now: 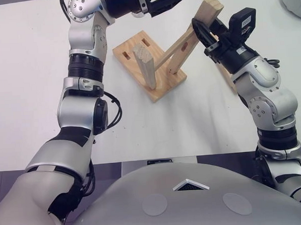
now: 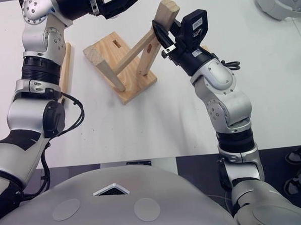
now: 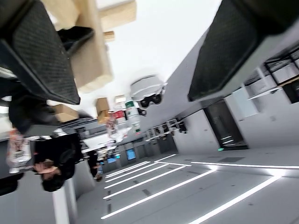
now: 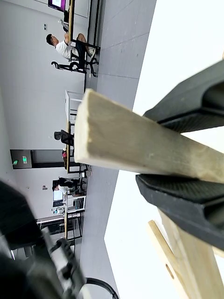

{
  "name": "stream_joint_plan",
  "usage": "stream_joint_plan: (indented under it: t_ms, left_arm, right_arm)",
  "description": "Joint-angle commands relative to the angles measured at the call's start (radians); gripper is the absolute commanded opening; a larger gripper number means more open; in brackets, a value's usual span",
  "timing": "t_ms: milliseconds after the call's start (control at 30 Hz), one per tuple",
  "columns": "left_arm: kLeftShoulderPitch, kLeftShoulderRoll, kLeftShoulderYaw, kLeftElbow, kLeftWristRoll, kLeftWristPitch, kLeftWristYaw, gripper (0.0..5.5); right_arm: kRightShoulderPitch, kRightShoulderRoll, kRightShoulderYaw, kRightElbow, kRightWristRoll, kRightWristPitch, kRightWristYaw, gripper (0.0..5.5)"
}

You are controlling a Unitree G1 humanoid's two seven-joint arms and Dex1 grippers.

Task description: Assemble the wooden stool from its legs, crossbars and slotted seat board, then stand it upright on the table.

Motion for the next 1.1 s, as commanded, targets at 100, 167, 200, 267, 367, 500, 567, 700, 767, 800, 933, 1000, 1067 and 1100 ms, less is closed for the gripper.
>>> stream_joint_plan:
  t_ms: [100, 167, 200, 267, 367, 500, 567, 700, 767, 800, 933, 1000, 1067, 1100]
  left_arm:
    - [0.07, 0.026, -0.119, -0.036, 0.084, 0.015, -0.037, 4.24]
    - [0.063, 0.029, -0.138, 0.03, 0.121, -0.026, -0.028, 4.24]
    - [0.061, 0.03, -0.143, 0.062, 0.133, -0.041, -0.023, 4.24]
    - [0.064, 0.032, -0.146, 0.112, 0.149, -0.06, -0.024, 4.24]
    - [0.076, 0.03, -0.154, 0.175, 0.164, -0.084, -0.031, 4.24]
    - [0.085, 0.018, -0.174, 0.207, 0.178, -0.108, -0.035, 4.24]
    - [0.086, 0.013, -0.181, 0.216, 0.181, -0.113, -0.036, 4.24]
    - [0.088, 0.01, -0.183, 0.233, 0.184, -0.125, -0.035, 4.24]
    - [0.085, 0.01, -0.179, 0.235, 0.178, -0.125, -0.03, 4.24]
    - [0.085, 0.012, -0.175, 0.234, 0.174, -0.124, -0.029, 4.24]
    - [0.091, 0.017, -0.158, 0.244, 0.161, -0.119, -0.025, 4.24]
    - [0.086, 0.012, -0.139, 0.23, 0.137, -0.103, -0.023, 4.24]
    - [0.075, 0.004, -0.113, 0.193, 0.099, -0.07, -0.022, 4.24]
    - [0.068, 0.001, -0.096, 0.162, 0.075, -0.046, -0.02, 4.24]
  right_arm:
    - [0.124, -0.018, 0.042, 0.193, -0.037, 0.206, 0.017, 1.23]
    - [0.12, -0.013, 0.028, 0.208, -0.021, 0.21, 0.034, 1.22]
    - [0.119, -0.011, 0.022, 0.214, -0.014, 0.211, 0.038, 1.21]
    - [0.112, -0.006, 0.016, 0.227, -0.006, 0.212, 0.043, 1.21]
    - [0.106, 0.002, 0.01, 0.239, 0.0, 0.217, 0.047, 1.19]
    - [0.092, 0.014, 0.003, 0.26, 0.013, 0.238, 0.031, 1.18]
    - [0.081, 0.027, -0.009, 0.287, 0.033, 0.27, 0.006, 1.15]
    - [0.047, 0.037, -0.022, 0.371, 0.051, 0.313, 0.007, 1.09]
    - [0.031, 0.029, -0.027, 0.414, 0.05, 0.311, 0.02, 1.06]
    - [0.021, 0.023, -0.031, 0.431, 0.047, 0.307, 0.026, 1.06]
    - [-0.002, -0.025, 0.005, 0.416, -0.035, 0.212, 0.066, 1.05]
    - [0.005, -0.029, 0.013, 0.381, -0.053, 0.189, 0.06, 1.05]
    - [0.023, -0.02, 0.013, 0.346, -0.052, 0.19, 0.037, 1.05]
    - [0.034, -0.012, 0.015, 0.329, -0.055, 0.192, 0.021, 1.05]
